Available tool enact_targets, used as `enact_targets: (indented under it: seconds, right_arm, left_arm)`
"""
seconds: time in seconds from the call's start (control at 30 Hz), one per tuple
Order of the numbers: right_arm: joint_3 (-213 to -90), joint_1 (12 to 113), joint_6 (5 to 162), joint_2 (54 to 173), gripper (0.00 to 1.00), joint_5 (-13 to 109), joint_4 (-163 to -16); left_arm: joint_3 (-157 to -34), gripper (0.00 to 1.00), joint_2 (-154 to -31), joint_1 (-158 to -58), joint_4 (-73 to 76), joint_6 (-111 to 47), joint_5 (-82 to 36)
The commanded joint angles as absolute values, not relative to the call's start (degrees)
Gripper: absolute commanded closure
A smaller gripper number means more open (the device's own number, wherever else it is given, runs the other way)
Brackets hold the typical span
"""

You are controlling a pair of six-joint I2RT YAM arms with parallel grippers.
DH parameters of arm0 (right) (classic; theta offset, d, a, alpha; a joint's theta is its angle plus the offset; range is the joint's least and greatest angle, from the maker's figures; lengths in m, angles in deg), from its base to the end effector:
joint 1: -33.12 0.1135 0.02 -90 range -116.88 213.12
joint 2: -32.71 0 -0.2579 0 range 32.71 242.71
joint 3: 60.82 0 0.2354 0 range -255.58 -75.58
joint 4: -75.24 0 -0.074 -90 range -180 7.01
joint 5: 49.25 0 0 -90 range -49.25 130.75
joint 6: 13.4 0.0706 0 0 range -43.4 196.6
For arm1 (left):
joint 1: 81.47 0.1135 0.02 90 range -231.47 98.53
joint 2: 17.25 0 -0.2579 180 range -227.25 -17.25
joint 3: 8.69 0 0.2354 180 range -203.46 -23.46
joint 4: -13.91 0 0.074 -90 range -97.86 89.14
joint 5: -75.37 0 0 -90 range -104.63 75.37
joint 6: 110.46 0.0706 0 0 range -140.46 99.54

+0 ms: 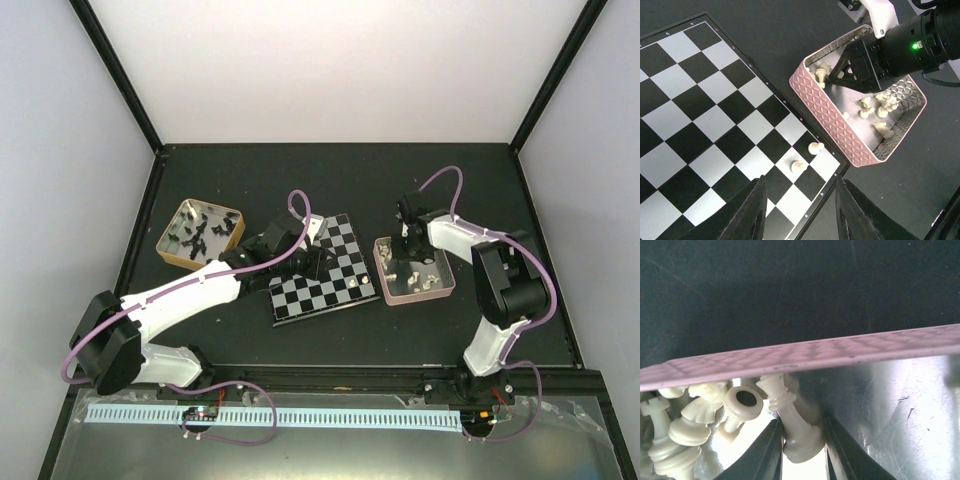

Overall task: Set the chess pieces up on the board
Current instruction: Pick up the chess piece from the storage box, then place the chess piece on the chessboard.

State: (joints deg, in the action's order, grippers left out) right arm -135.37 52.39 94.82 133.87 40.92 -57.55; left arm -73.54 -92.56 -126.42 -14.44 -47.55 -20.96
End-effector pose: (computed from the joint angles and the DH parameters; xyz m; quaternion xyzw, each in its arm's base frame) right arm 0.3026 0.1060 0.1222 -0.0093 0.9900 0.0466 0.1328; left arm 0.2057 -0.2163 0.2299 0.1633 0.8859 -0.2939 0.3196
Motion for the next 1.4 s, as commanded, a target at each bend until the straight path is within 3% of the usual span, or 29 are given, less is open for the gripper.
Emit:
enact_targets:
  seconds: [0.0,0.27,0.5,0.73,1.0,1.27,1.37]
  right_arm:
    - [-136.3,52.9,94.4,135.8,0.80,40.6,-56.7]
    - [-133.6,53.1,96.1,130.9,0.85,38.6,-59.0]
    - [-124.8,53.2,98.9,116.7,0.85,42.0,-63.9]
    - [-118.1,53.6,98.0,99.7,0.85,52.7,-66.9]
    - [-112.4,54.2,100.6,83.0,0.84,78.8,-78.8]
    - [-112.4,56.6,98.3,80.1,0.84,79.9,-78.7]
    - [-112.6,56.7,97.4,80.0,0.84,78.9,-77.6]
  left_arm:
    - [-73.4,0.60,-91.1,-125.9,-13.0,-48.1,-21.8]
    - [-72.2,0.55,-88.6,-125.5,-12.3,-49.1,-21.8]
    - [-71.6,0.34,-87.0,-125.2,-9.2,-51.3,-25.7]
    - [-74.6,0.22,-89.6,-125.2,-4.1,-57.3,-41.2]
    - [-81.8,0.20,-94.6,-125.7,-5.1,-61.6,-54.1]
    - [-87.9,0.20,-100.2,-125.7,-4.9,-62.6,-55.7]
    - [-88.9,0.29,-102.1,-125.7,-4.1,-63.7,-55.1]
